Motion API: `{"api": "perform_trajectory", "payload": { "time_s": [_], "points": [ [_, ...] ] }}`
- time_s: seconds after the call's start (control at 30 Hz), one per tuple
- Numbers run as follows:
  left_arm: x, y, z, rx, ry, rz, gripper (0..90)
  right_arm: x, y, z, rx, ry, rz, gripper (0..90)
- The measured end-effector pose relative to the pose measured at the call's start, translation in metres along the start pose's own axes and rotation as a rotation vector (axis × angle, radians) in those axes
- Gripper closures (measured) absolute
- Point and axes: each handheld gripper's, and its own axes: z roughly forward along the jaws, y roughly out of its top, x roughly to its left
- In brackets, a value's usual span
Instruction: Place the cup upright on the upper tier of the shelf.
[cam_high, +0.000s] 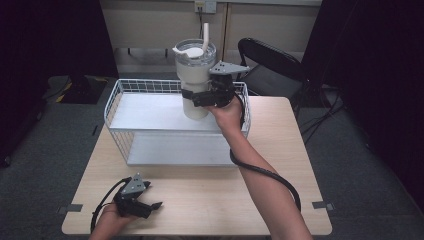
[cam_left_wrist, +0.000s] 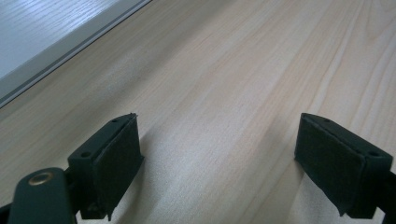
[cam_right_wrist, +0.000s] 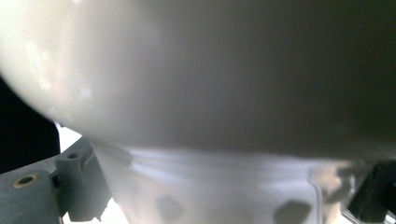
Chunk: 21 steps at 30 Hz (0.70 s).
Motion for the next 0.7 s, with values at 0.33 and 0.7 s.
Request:
{"api": "perform_trajectory", "payload": {
  "time_s": [0.33, 0.7],
  "points": [
    [-0.0001, -0.0001, 0.0002, -0.002, 0.001, 0.0, 13.7, 0.0042, -0.0009, -0.0012, 0.03, -0.036, -0.023, 8.9],
    [-0.0001, -0.0001, 0.0003, -0.003, 0.002, 0.0, 13.7, 0.0079, -0.0032, -0.0044, 0.056, -0.069, 0.014, 8.9]
  ]
}}
